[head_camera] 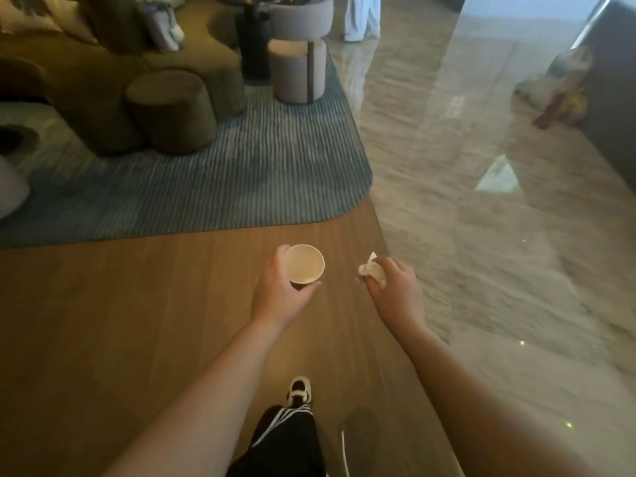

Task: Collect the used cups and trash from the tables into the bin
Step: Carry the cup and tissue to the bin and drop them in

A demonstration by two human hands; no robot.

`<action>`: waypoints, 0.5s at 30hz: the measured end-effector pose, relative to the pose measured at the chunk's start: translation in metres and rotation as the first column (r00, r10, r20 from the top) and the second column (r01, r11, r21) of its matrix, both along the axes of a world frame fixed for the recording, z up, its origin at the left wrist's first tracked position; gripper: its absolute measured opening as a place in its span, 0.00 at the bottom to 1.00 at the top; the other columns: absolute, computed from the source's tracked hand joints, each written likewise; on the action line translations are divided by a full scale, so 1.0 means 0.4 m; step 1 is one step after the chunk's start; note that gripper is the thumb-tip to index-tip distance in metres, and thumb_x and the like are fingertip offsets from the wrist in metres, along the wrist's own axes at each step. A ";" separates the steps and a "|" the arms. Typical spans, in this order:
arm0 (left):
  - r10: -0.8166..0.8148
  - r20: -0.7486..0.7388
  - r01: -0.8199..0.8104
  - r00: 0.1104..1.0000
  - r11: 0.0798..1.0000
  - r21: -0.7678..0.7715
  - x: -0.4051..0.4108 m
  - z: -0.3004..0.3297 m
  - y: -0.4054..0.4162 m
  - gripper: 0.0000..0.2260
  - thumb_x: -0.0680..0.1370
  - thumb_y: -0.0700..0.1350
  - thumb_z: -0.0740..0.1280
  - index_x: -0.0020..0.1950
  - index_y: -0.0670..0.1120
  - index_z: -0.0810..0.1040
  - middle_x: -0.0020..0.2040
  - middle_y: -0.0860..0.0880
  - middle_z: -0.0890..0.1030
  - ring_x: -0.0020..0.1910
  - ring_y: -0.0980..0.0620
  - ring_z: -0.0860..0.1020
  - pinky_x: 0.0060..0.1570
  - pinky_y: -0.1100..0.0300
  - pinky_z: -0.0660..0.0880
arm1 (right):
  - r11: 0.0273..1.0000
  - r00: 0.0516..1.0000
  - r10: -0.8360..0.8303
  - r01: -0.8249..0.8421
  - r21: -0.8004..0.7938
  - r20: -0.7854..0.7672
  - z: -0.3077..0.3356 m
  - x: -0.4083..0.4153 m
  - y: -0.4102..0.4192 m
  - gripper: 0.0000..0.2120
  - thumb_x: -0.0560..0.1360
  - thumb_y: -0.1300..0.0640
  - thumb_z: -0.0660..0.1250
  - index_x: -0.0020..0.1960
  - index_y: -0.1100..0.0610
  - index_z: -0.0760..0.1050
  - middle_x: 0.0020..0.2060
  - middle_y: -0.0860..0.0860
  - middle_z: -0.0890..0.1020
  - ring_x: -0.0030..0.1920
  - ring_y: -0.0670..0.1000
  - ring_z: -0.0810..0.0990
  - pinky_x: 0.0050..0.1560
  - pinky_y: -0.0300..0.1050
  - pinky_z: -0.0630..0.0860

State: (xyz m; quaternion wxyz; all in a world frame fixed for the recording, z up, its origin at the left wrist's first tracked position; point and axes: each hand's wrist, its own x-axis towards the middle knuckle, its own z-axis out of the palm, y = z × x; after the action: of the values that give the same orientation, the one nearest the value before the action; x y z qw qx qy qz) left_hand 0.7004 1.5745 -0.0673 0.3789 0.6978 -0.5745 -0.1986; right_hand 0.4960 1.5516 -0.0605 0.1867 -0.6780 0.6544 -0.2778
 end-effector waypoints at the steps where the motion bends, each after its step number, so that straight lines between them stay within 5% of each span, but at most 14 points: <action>1: -0.008 -0.001 0.008 1.000 1.000 0.013 -0.009 -0.006 -0.044 0.35 0.64 0.51 0.78 0.66 0.48 0.66 0.60 0.49 0.74 0.57 0.47 0.73 0.55 0.48 0.72 | 1.000 1.000 -0.006 0.006 0.007 -0.007 -0.007 -0.011 -0.044 0.11 0.74 0.53 0.69 0.54 0.56 0.77 0.49 0.52 0.80 0.51 0.55 0.74 0.45 0.43 0.65; 11: -0.046 -0.007 0.046 0.999 0.998 0.047 -0.038 -0.082 -0.678 0.34 0.66 0.54 0.77 0.66 0.50 0.64 0.60 0.51 0.73 0.57 0.50 0.72 0.57 0.44 0.72 | 0.999 0.999 -0.026 0.026 0.024 -0.028 -0.085 -0.052 -0.671 0.12 0.75 0.53 0.68 0.56 0.56 0.77 0.51 0.52 0.80 0.52 0.53 0.73 0.46 0.42 0.63; 15: -0.063 0.017 0.062 0.998 0.995 0.075 -0.045 -0.072 -0.975 0.35 0.65 0.54 0.77 0.66 0.49 0.65 0.62 0.50 0.72 0.58 0.48 0.72 0.56 0.48 0.72 | 0.997 0.998 -0.041 0.045 0.061 -0.055 -0.057 -0.072 -0.988 0.14 0.75 0.52 0.67 0.59 0.54 0.75 0.54 0.51 0.79 0.55 0.54 0.74 0.49 0.47 0.70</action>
State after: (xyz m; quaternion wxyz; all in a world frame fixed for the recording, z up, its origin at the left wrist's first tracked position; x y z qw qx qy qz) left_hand 0.6824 1.1843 -0.0959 0.3408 0.6949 -0.5919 -0.2248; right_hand 0.4671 1.1563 -0.0832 0.1842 -0.6648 0.6819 -0.2430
